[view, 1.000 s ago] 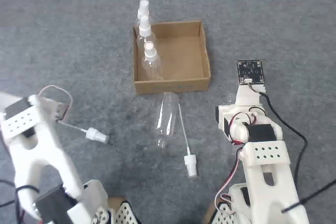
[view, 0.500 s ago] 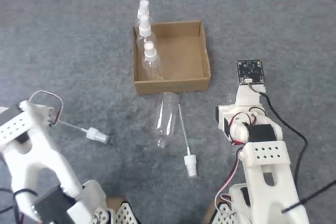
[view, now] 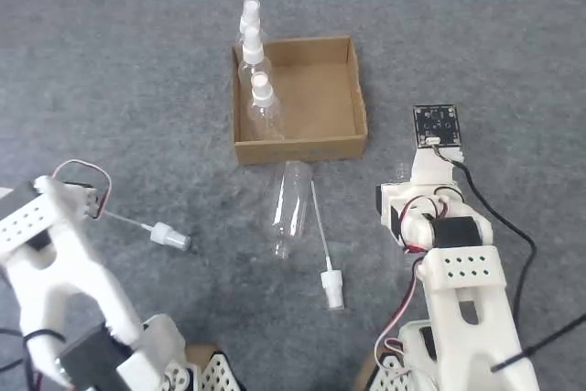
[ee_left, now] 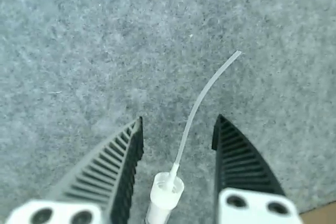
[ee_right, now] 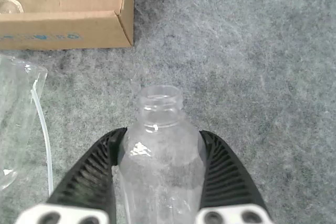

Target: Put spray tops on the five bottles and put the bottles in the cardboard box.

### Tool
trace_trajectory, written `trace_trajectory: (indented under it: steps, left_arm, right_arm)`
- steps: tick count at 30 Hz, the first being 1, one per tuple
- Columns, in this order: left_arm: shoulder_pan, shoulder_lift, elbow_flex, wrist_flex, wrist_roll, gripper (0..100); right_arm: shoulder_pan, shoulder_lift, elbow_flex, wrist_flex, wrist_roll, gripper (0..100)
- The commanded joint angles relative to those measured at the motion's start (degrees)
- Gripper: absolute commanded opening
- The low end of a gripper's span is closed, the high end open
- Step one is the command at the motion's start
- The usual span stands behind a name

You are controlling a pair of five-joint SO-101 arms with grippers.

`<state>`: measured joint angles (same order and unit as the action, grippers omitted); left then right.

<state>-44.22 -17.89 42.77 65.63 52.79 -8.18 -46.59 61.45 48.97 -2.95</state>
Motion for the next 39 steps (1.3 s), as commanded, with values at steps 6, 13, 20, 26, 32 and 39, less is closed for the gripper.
trace_trajectory:
  steps: [6, 13, 20, 26, 32, 39]
  left_arm:
    - [0.35, -1.14, -9.36, 14.42, -5.01, 21]
    - [0.35, -1.14, -14.55, 19.34, -14.68, 21]
    - [0.09, -1.14, -16.92, 19.43, -34.64, 21]
    - [0.44, -1.05, -17.19, 17.58, -51.60, 21]
    - [0.53, -0.79, -17.01, 10.20, -58.73, 21]
    - [3.34, -0.53, -16.04, 8.97, -70.68, 21]
  right_arm:
    - [0.84, -1.98, -0.88, -1.45, 0.62, 0.9]
    - [0.92, -1.98, -0.88, -1.45, 0.62, 0.9]
    - [0.92, -1.98, -0.88, -1.45, 0.62, 0.9]
    - [0.92, -1.98, -0.88, -1.45, 0.62, 0.9]
    - [1.01, -2.24, -0.88, -1.45, 0.62, 0.9]
    - [1.01, -2.24, -0.88, -1.45, 0.62, 0.9]
